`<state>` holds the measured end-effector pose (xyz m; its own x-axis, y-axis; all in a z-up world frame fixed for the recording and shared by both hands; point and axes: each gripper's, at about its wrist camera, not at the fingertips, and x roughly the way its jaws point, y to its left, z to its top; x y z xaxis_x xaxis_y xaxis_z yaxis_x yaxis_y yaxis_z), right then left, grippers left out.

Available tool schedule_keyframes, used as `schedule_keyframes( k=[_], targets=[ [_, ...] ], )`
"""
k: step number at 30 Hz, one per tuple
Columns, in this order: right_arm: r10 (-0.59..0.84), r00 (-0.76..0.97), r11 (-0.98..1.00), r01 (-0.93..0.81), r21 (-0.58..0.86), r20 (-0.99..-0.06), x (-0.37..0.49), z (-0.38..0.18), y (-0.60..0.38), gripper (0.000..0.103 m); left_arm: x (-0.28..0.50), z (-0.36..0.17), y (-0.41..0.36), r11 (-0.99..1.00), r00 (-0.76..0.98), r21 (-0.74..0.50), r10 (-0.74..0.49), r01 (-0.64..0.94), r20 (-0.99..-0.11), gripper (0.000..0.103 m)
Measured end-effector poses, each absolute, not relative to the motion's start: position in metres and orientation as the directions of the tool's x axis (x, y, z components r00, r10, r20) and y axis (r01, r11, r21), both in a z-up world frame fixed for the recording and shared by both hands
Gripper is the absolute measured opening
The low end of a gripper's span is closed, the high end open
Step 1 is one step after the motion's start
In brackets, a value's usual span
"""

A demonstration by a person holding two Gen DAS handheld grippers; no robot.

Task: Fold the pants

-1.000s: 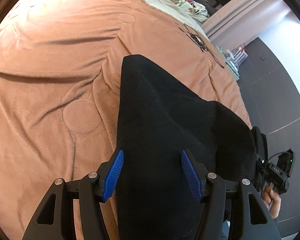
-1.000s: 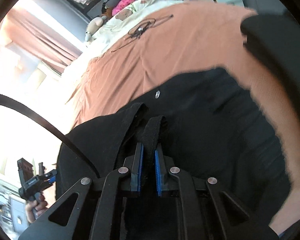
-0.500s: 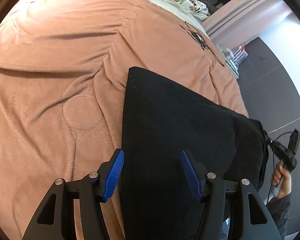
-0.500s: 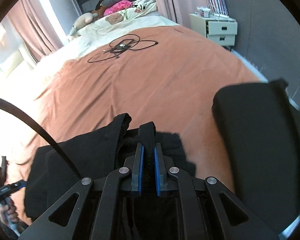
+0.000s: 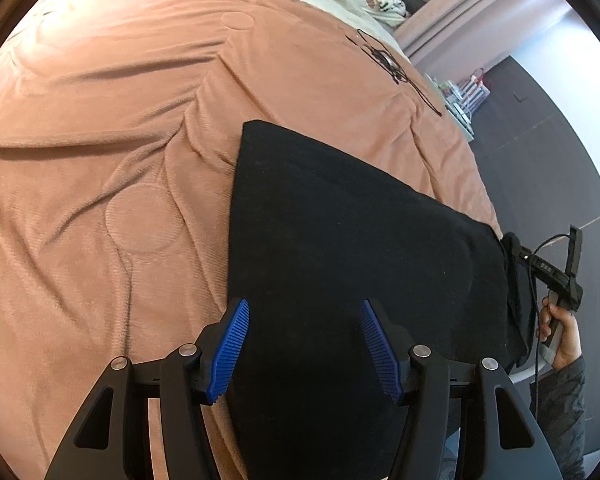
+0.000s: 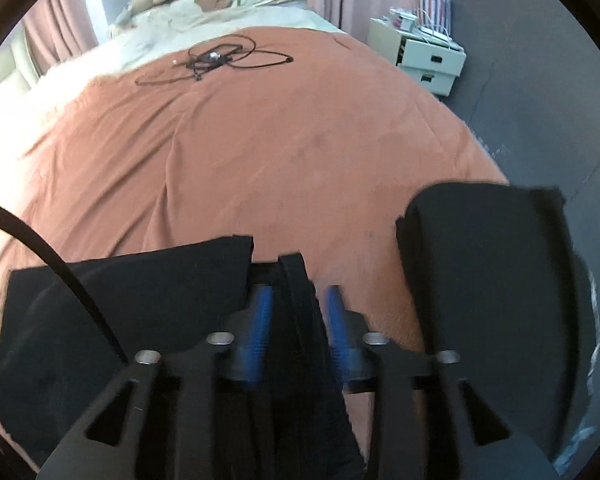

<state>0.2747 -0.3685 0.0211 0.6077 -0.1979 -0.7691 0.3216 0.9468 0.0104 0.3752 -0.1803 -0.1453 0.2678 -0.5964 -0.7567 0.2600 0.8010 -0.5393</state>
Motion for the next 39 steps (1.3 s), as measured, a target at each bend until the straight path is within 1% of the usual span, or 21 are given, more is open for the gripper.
schedule_keyframes(
  k=[1, 2, 9, 13, 15, 18, 24, 25, 26, 27, 29, 30, 32, 33, 34, 35, 37, 39],
  targets=[
    [-0.192, 0.619, 0.946, 0.323, 0.024, -0.762, 0.268, 0.022, -0.368, 0.062, 0.375, -0.146, -0.181, 0.804, 0.266, -0.535, -0.592, 0.26, -0.761, 0.061],
    [-0.188, 0.631, 0.945, 0.325, 0.036, -0.753, 0.259, 0.023, -0.367, 0.063, 0.374, -0.147, -0.181, 0.806, 0.265, -0.532, -0.589, 0.26, -0.763, 0.061],
    [-0.058, 0.665, 0.915, 0.333, 0.226, -0.745, 0.197, 0.016, -0.355, 0.063, 0.37, -0.144, -0.182, 0.801, 0.274, -0.538, -0.597, 0.262, -0.754, 0.061],
    [0.024, 0.707, 0.868, 0.336, 0.366, -0.707, 0.157, 0.011, -0.342, 0.063, 0.368, -0.144, -0.181, 0.792, 0.272, -0.551, -0.609, 0.262, -0.745, 0.061],
    [0.054, 0.722, 0.85, 0.329, 0.411, -0.69, 0.141, 0.007, -0.336, 0.063, 0.367, -0.145, -0.18, 0.797, 0.276, -0.545, -0.602, 0.259, -0.749, 0.061],
    [0.075, 0.741, 0.821, 0.334, 0.463, -0.668, 0.115, 0.001, -0.33, 0.063, 0.365, -0.144, -0.179, 0.793, 0.277, -0.55, -0.607, 0.26, -0.745, 0.061],
    [0.065, 0.759, 0.751, 0.39, 0.533, -0.648, 0.073, -0.014, -0.343, 0.063, 0.362, -0.141, -0.175, 0.786, 0.284, -0.559, -0.617, 0.264, -0.734, 0.061],
    [0.072, 0.761, 0.739, 0.394, 0.547, -0.645, 0.076, -0.017, -0.351, 0.059, 0.361, -0.141, -0.175, 0.785, 0.285, -0.559, -0.618, 0.265, -0.733, 0.061],
    [0.085, 0.761, 0.725, 0.395, 0.564, -0.643, 0.075, -0.021, -0.353, 0.054, 0.361, -0.141, -0.174, 0.784, 0.284, -0.56, -0.619, 0.266, -0.732, 0.061],
    [0.099, 0.759, 0.715, 0.395, 0.577, -0.643, 0.075, -0.022, -0.356, 0.051, 0.361, -0.141, -0.174, 0.783, 0.283, -0.562, -0.621, 0.267, -0.731, 0.061],
    [0.128, 0.76, 0.686, 0.396, 0.61, -0.638, 0.081, -0.025, -0.365, 0.043, 0.361, -0.142, -0.173, 0.782, 0.281, -0.563, -0.622, 0.266, -0.731, 0.061],
    [0.136, 0.759, 0.672, 0.402, 0.622, -0.637, 0.08, -0.028, -0.37, 0.041, 0.361, -0.142, -0.173, 0.782, 0.28, -0.563, -0.622, 0.266, -0.732, 0.061],
    [0.161, 0.758, 0.64, 0.408, 0.651, -0.633, 0.081, -0.033, -0.377, 0.032, 0.361, -0.142, -0.171, 0.782, 0.28, -0.564, -0.622, 0.263, -0.731, 0.061],
    [0.175, 0.757, 0.623, 0.41, 0.666, -0.63, 0.083, -0.036, -0.381, 0.029, 0.361, -0.142, -0.17, 0.782, 0.281, -0.566, -0.623, 0.261, -0.73, 0.061],
    [0.182, 0.758, 0.61, 0.413, 0.676, -0.627, 0.084, -0.039, -0.384, 0.019, 0.361, -0.141, -0.17, 0.781, 0.282, -0.567, -0.623, 0.26, -0.729, 0.061],
    [0.182, 0.76, 0.607, 0.413, 0.679, -0.624, 0.084, -0.04, -0.387, 0.006, 0.361, -0.141, -0.169, 0.781, 0.285, -0.568, -0.624, 0.258, -0.728, 0.061],
    [0.158, 0.761, 0.626, 0.416, 0.66, -0.629, 0.083, -0.034, -0.392, 0.003, 0.361, -0.14, -0.168, 0.784, 0.289, -0.566, -0.621, 0.255, -0.729, 0.061],
    [0.138, 0.77, 0.65, 0.404, 0.643, -0.623, 0.08, -0.023, -0.393, 0.002, 0.362, -0.14, -0.169, 0.783, 0.288, -0.569, -0.622, 0.253, -0.728, 0.061]
  ],
)
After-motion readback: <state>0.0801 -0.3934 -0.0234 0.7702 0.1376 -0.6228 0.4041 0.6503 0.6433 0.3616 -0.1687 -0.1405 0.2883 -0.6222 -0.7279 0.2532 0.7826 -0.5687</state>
